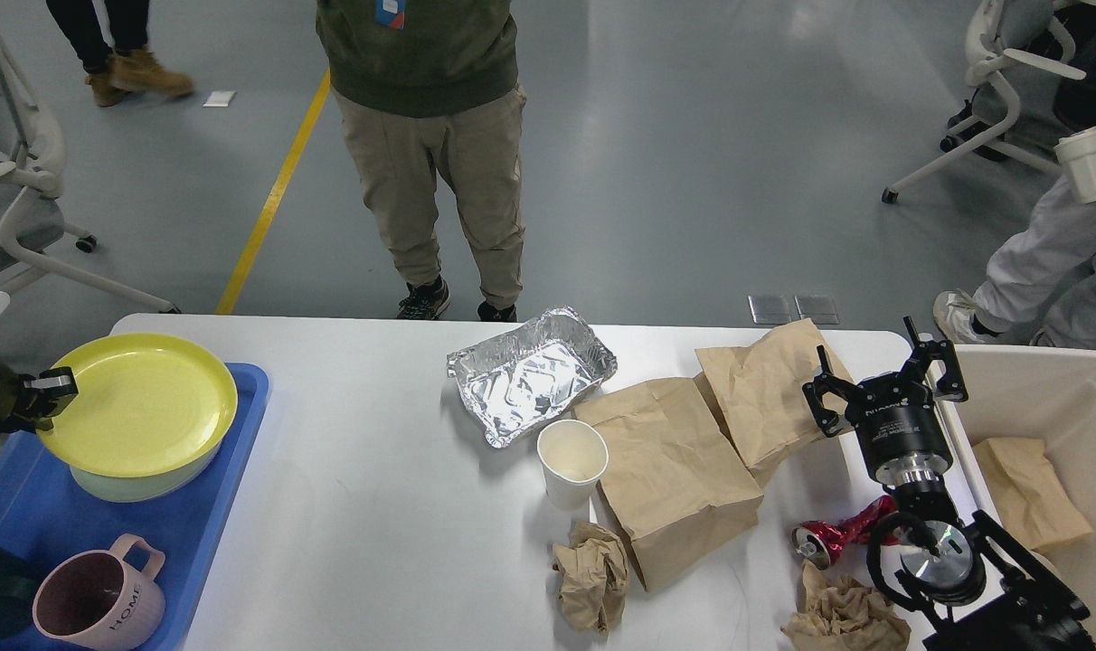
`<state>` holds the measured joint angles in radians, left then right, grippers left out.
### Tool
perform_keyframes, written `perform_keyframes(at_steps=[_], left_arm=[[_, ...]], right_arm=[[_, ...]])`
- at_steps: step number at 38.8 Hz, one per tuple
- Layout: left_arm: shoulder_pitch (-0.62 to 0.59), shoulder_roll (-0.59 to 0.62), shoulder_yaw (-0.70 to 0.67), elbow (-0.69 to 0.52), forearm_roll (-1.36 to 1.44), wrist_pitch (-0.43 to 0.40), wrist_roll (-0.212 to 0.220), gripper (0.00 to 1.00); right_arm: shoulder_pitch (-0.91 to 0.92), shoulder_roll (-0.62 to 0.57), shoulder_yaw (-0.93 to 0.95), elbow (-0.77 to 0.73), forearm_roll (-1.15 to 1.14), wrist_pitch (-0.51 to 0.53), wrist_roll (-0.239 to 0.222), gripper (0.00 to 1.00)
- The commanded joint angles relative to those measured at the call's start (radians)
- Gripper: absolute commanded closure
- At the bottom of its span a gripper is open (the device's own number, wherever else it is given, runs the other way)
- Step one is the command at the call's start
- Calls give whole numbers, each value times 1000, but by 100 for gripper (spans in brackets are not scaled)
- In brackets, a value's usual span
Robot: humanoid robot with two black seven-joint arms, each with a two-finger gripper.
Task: Tidy desktop
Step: 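Lift the yellow plate onto the green plate on the tray, release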
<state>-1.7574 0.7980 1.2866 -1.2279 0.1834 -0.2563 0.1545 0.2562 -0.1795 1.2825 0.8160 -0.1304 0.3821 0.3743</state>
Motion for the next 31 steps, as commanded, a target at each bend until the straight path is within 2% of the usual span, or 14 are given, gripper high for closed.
perform_keyframes(at_steps=[1, 7, 16, 22, 31], left_arm=[[168, -13, -50, 1, -103, 211, 10, 100], [268, -36, -108, -1, -163, 330, 8, 100], [441, -57, -263, 36, -277, 600, 7, 100], [509, -85, -328, 87, -308, 661, 7, 100], [562, -103, -349, 165, -314, 672, 11, 97]], right_arm=[[0, 0, 0, 0, 0, 0, 0, 0], [0, -1, -2, 0, 0, 1, 0, 0], [0, 0, 0, 0, 0, 0, 0, 0], [0, 0, 0, 0, 0, 0, 0, 0], [0, 0, -2, 0, 0, 0, 0, 0]])
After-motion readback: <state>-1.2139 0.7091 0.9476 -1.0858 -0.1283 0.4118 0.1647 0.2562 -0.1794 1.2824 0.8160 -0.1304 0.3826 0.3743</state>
